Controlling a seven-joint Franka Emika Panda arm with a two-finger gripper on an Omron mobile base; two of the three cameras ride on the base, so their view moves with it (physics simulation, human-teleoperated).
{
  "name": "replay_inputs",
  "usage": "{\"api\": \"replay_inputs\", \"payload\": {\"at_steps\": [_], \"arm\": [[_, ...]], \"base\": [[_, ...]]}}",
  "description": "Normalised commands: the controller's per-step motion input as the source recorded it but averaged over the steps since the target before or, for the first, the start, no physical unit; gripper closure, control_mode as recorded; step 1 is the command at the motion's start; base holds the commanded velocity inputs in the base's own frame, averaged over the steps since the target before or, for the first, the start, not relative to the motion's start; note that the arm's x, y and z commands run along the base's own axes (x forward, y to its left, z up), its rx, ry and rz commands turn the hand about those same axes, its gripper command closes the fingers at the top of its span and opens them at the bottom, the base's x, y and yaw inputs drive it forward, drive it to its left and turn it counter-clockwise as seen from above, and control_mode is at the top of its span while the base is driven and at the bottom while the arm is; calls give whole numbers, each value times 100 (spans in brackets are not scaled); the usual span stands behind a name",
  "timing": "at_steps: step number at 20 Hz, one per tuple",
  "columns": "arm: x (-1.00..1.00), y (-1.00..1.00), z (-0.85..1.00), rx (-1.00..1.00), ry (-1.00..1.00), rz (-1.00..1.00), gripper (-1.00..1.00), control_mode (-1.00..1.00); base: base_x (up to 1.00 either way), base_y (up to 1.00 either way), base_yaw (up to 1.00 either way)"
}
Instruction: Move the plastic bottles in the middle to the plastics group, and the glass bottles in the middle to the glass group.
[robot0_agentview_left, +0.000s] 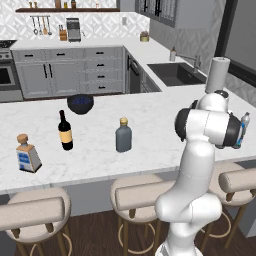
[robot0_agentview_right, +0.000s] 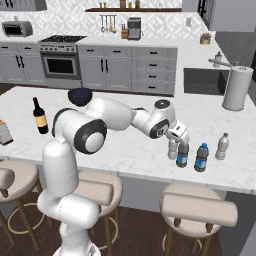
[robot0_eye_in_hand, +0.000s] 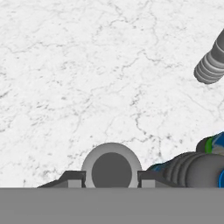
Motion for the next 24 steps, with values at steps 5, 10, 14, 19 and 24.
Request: {"api": "replay_inputs", "payload": {"at_steps": [5,10,14,19,24], "arm": [[0,0,-13,0,1,0,100,-100],[0,0,0,0,0,0,-100,-100],[0,0,0,0,0,0,-100,-100],[0,0,0,0,0,0,-100,-100],[0,0,0,0,0,0,-100,-100]], "base": [[0,0,0],[0,0,0],[0,0,0],[0,0,0],[0,0,0]]}}
